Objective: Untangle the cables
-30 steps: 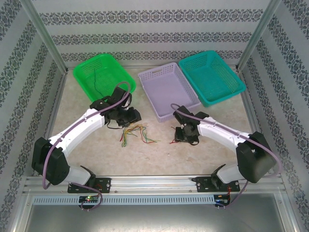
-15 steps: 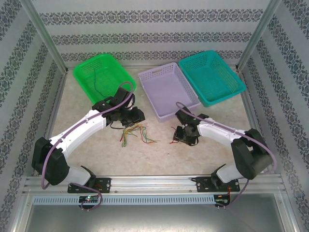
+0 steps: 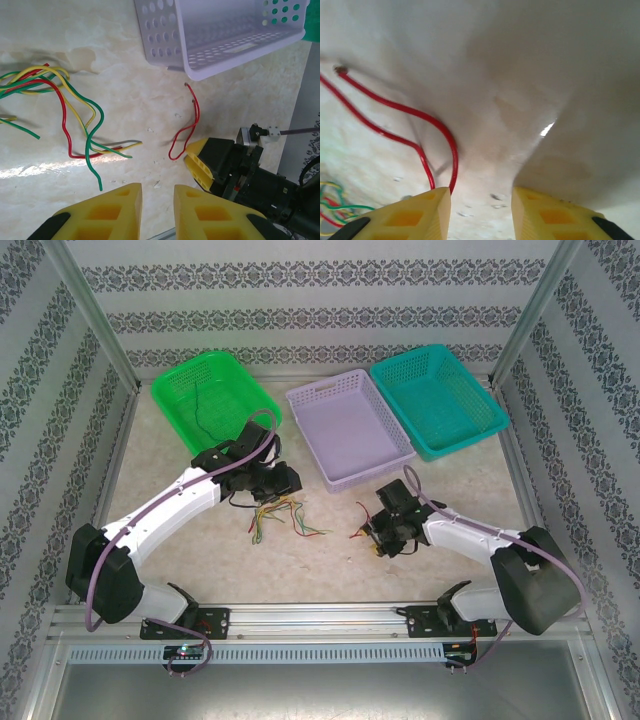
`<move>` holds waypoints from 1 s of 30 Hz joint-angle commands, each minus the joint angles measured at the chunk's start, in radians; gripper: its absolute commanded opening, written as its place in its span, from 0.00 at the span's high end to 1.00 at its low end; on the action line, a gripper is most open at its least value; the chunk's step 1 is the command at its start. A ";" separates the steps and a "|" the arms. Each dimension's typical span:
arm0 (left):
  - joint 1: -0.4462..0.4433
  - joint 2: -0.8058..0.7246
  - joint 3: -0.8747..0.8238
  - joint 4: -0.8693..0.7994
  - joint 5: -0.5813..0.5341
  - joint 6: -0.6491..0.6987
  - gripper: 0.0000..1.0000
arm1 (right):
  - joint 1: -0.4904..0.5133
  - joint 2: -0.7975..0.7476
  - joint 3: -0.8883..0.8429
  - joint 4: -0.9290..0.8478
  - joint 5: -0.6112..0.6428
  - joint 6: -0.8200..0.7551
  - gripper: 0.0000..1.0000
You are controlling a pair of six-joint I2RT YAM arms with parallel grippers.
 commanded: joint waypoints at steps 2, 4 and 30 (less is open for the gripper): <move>-0.013 -0.035 0.032 -0.006 0.019 0.003 0.77 | 0.014 0.003 -0.034 0.119 0.000 0.152 0.64; -0.013 -0.036 0.033 -0.007 0.023 0.005 0.77 | 0.016 -0.006 -0.037 0.137 0.009 0.181 0.65; -0.014 -0.031 0.061 0.014 0.038 -0.005 0.80 | 0.030 -0.073 -0.070 0.111 0.126 0.120 1.00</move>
